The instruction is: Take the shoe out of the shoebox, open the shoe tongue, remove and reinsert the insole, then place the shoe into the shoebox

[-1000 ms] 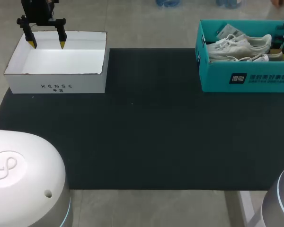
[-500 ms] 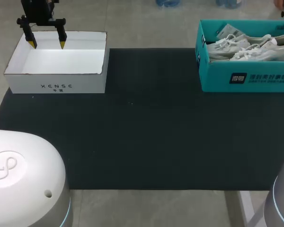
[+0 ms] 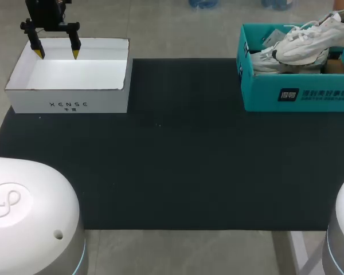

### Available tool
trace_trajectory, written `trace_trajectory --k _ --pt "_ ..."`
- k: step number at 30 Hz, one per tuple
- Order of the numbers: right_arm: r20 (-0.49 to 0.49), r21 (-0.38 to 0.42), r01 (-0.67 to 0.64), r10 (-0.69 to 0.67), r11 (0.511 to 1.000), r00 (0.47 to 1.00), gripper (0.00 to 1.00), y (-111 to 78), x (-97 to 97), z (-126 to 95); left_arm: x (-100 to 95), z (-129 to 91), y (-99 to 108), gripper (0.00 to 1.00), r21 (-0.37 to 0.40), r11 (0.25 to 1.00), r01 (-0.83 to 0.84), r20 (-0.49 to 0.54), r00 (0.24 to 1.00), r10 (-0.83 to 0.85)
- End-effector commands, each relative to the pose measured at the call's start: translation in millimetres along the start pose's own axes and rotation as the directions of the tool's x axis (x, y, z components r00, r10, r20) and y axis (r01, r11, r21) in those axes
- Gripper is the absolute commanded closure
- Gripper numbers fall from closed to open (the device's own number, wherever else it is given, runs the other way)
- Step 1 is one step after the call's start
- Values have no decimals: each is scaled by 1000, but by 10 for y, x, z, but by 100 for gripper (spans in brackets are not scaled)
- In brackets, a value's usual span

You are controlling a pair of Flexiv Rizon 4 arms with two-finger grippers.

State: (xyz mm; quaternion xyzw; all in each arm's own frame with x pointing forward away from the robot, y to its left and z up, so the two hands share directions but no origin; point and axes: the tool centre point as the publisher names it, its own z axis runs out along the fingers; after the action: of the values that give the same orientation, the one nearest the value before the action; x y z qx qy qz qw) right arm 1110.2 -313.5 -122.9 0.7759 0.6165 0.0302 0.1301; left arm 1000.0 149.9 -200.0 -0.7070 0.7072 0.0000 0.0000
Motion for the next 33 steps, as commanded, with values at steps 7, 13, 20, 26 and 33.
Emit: trace_trajectory --k 7,13,20,26,33 --pt "-25 -42 -3 2 999 1000 100 -219 94 -472 0 0 0 0 0 1000 0 0 1000 0" --pt "-23 -43 -10 9 999 1000 100 -528 429 -725 0 0 0 0 0 1000 0 0 1000 0" --pt "-55 -33 -20 19 999 998 100 -1120 1016 -894 0 0 0 0 0 1000 0 0 1000 0" --pt "-101 -7 -52 51 999 994 100 -1746 1556 -892 0 0 0 0 0 1000 0 0 1000 0" --pt "-140 17 -46 48 999 989 100 -2341 2251 -885 0 0 0 0 0 1000 0 0 1000 0"
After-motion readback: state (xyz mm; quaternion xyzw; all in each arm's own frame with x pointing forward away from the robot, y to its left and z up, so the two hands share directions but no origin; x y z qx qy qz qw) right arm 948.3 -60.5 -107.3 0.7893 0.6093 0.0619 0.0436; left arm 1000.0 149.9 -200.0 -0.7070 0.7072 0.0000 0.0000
